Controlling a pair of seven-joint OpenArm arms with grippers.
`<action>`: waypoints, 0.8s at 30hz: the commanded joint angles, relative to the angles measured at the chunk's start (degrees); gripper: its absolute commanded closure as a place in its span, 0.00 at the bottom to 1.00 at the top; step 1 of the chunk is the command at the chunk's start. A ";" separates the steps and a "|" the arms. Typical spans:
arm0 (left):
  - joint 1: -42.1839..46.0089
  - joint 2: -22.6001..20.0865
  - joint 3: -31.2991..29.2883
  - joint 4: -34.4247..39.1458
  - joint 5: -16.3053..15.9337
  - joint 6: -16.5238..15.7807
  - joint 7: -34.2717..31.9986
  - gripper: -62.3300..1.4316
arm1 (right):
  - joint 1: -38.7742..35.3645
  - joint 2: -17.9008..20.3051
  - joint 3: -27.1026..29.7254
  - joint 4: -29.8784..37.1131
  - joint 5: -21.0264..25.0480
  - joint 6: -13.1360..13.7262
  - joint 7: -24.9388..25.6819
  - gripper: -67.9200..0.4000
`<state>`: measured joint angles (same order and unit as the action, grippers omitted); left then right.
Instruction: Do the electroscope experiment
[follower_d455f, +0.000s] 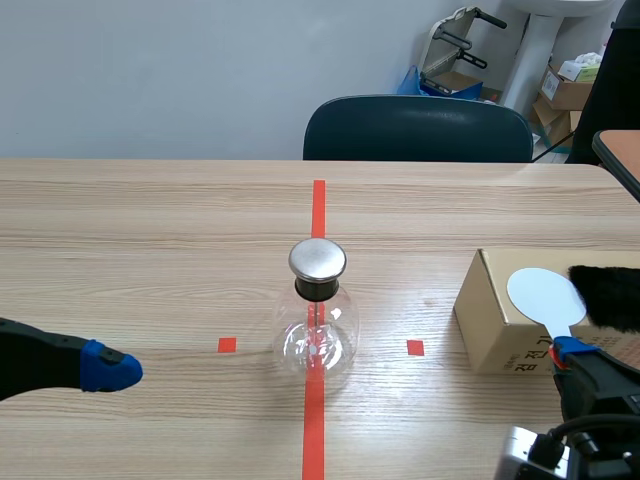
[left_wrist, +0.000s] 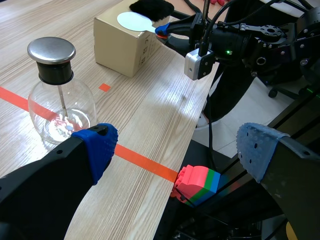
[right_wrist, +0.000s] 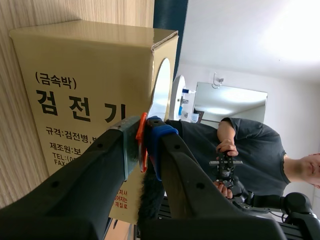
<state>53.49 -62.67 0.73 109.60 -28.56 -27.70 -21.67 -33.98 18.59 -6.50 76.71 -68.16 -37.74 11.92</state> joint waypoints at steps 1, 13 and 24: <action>-0.20 0.61 -0.15 0.72 -0.44 -0.33 -0.90 0.17 | 0.66 0.76 0.48 0.68 0.02 -0.44 -0.04 0.98; -0.20 0.61 -0.15 0.72 -0.44 -0.33 -0.90 0.17 | 0.66 0.79 0.48 0.68 0.07 -0.44 -0.28 0.98; -0.20 0.74 -0.15 0.72 -0.42 -0.33 -0.90 0.17 | 0.68 0.79 0.48 0.68 0.07 -0.44 -0.68 0.98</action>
<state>53.49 -62.37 0.73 109.60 -28.56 -27.68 -21.67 -33.98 18.59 -6.50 76.71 -68.14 -37.74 11.49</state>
